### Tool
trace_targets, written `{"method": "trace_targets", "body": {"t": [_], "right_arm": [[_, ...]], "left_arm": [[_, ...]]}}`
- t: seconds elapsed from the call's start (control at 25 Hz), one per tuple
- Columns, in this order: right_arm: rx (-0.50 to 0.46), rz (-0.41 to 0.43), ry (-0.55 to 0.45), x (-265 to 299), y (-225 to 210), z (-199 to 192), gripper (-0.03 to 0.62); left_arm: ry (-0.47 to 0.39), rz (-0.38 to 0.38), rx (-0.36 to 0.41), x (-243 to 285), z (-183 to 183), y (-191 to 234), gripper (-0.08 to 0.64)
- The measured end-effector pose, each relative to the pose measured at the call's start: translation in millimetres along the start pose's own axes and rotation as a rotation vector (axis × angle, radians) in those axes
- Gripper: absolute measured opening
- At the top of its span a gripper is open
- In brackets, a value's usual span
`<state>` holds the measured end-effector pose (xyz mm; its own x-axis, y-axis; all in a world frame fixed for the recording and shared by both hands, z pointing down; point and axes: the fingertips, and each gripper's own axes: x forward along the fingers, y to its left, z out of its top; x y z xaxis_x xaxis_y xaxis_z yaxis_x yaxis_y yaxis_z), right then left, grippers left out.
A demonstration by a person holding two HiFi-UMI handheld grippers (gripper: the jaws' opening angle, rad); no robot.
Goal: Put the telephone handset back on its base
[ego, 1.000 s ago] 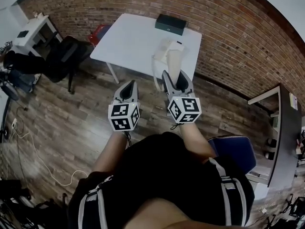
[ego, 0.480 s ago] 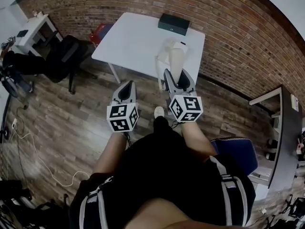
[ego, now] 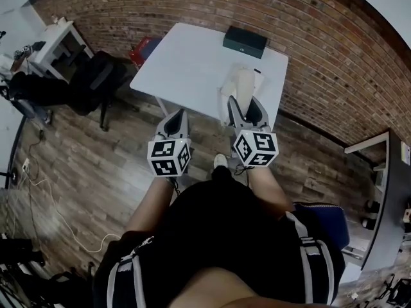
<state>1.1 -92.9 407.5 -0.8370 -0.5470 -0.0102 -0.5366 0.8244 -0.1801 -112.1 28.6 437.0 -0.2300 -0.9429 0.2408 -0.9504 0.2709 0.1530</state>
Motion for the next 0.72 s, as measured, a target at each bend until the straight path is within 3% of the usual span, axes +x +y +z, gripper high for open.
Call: {"method": "trace_targets", "body": {"t": [0.72], "right_arm": [[0.043, 0.002, 0.088, 129, -83, 0, 0.204]], "left_arm": [[0.046, 0.025, -0.008, 142, 38, 18, 0.002]]}}
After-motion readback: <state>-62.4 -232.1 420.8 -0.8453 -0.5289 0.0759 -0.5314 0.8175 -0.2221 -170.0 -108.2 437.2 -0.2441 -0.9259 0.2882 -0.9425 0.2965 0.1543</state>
